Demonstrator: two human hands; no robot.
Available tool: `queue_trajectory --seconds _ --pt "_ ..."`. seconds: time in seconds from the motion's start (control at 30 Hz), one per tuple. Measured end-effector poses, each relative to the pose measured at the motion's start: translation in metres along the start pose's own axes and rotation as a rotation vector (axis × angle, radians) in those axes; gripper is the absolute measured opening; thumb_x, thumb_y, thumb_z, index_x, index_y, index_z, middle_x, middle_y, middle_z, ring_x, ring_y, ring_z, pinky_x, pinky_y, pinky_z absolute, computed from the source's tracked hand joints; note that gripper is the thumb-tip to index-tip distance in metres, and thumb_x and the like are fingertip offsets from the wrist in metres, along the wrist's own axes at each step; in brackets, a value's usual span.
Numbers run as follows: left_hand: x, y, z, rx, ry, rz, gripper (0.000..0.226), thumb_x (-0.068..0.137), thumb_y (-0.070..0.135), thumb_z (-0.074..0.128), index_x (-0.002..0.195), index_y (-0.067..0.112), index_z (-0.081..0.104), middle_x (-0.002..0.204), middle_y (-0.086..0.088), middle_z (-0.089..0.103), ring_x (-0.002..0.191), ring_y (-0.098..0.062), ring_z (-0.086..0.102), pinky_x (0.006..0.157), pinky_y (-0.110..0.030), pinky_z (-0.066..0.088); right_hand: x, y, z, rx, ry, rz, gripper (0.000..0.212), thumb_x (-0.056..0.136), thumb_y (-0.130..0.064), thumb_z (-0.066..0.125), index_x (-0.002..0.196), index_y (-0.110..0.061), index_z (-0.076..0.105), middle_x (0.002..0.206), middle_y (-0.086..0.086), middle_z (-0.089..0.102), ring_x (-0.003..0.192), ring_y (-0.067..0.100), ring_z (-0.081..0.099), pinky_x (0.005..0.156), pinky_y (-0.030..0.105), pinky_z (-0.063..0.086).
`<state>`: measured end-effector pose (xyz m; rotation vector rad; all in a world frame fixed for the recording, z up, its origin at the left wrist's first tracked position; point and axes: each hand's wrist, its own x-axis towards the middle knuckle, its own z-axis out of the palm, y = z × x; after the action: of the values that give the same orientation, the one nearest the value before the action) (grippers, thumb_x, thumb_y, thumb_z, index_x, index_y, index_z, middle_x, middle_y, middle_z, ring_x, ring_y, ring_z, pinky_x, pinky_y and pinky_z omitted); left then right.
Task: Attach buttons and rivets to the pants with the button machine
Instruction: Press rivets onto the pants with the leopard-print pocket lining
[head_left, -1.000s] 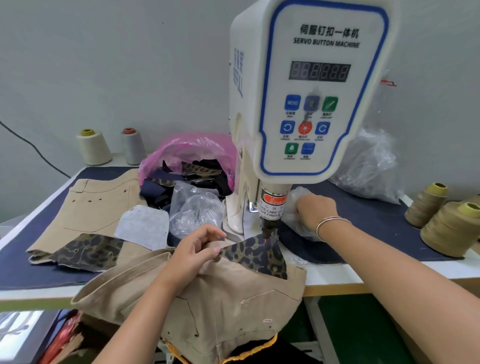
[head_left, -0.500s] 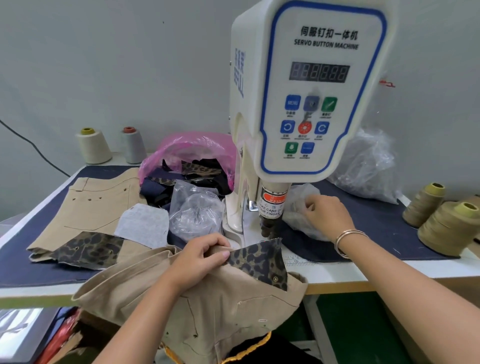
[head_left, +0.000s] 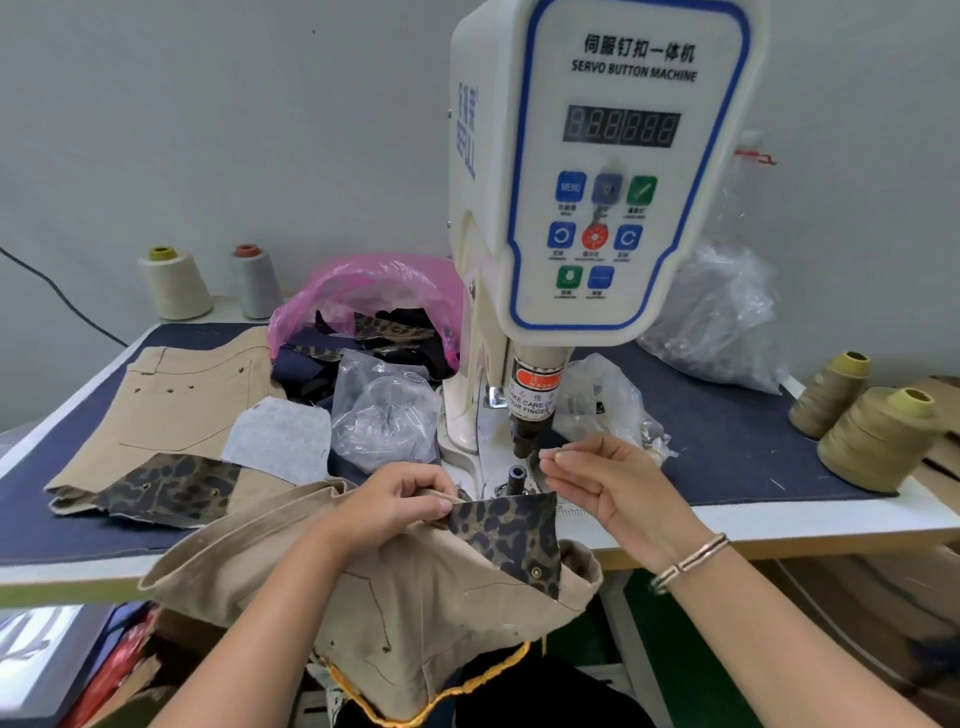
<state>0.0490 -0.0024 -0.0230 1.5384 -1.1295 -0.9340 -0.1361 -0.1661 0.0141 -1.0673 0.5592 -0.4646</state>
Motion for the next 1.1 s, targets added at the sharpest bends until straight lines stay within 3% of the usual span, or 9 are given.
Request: queue_trajectory --seconds 0.13,0.27,0.4,0.53,0.63,0.87,1.1 --pt "-0.002 0.001 0.002 -0.004 0.021 -0.008 0.009 0.085 0.008 0.059 0.080 0.002 0.064 0.070 -0.001 0.064 0.071 -0.012 0.055 0.068 -0.017 0.041 0.004 0.004 0.004 -0.015 -0.040 0.057 0.024 0.065 -0.003 0.070 0.088 -0.005 0.066 0.093 0.018 0.073 0.082 0.022 0.072 0.064 0.024 0.057" --pt "-0.002 0.002 0.003 -0.007 0.043 -0.024 0.021 0.079 0.016 0.059 0.082 -0.004 0.063 0.073 -0.011 0.060 0.073 -0.019 0.049 0.069 -0.026 0.038 0.006 0.003 0.005 -0.054 -0.051 0.158 0.026 0.068 -0.007 0.072 0.094 -0.006 0.070 0.099 0.015 0.073 0.086 0.020 0.072 0.065 0.025 0.057" --pt "-0.001 0.001 0.003 0.013 0.057 -0.022 0.011 0.089 0.002 0.059 0.084 -0.007 0.062 0.075 -0.014 0.057 0.075 -0.021 0.047 0.070 -0.027 0.036 0.007 0.000 0.014 -0.152 -0.045 0.120 0.012 0.082 -0.003 0.068 0.093 -0.008 0.065 0.092 0.014 0.074 0.081 0.018 0.072 0.062 0.021 0.056" --pt "-0.001 0.001 0.003 0.010 0.063 -0.032 0.012 0.091 -0.005 0.055 0.082 -0.003 0.062 0.074 -0.012 0.056 0.074 -0.020 0.048 0.069 -0.025 0.038 0.006 -0.001 0.025 -0.184 -0.029 0.089 0.024 0.080 -0.002 0.070 0.099 -0.008 0.057 0.090 0.014 0.074 0.079 0.019 0.072 0.059 0.020 0.055" --pt "-0.001 0.002 0.003 0.003 0.073 -0.034 0.011 0.091 -0.005 0.055 0.083 -0.003 0.062 0.074 -0.012 0.055 0.073 -0.019 0.047 0.067 -0.022 0.038 0.005 0.002 0.027 -0.094 -0.024 0.108 0.028 0.084 0.001 0.064 0.108 -0.007 0.053 0.092 0.016 0.073 0.076 0.018 0.072 0.056 0.020 0.054" --pt "0.000 0.001 0.003 -0.013 0.087 -0.031 0.017 0.090 -0.006 0.055 0.079 0.003 0.063 0.072 -0.008 0.055 0.071 -0.016 0.048 0.067 -0.021 0.039 0.000 0.005 0.027 0.304 0.020 0.225 0.023 0.085 0.010 0.055 0.098 -0.009 0.055 0.092 0.024 0.071 0.072 0.021 0.073 0.052 0.022 0.056" --pt "0.000 -0.003 0.002 -0.014 0.093 -0.001 0.011 0.087 0.002 0.060 0.079 0.006 0.065 0.069 -0.001 0.060 0.068 -0.012 0.052 0.066 -0.017 0.040 -0.005 0.003 0.037 0.316 0.095 0.225 0.019 0.086 0.008 0.055 0.095 -0.008 0.057 0.088 0.023 0.072 0.061 0.016 0.071 0.046 0.020 0.053"
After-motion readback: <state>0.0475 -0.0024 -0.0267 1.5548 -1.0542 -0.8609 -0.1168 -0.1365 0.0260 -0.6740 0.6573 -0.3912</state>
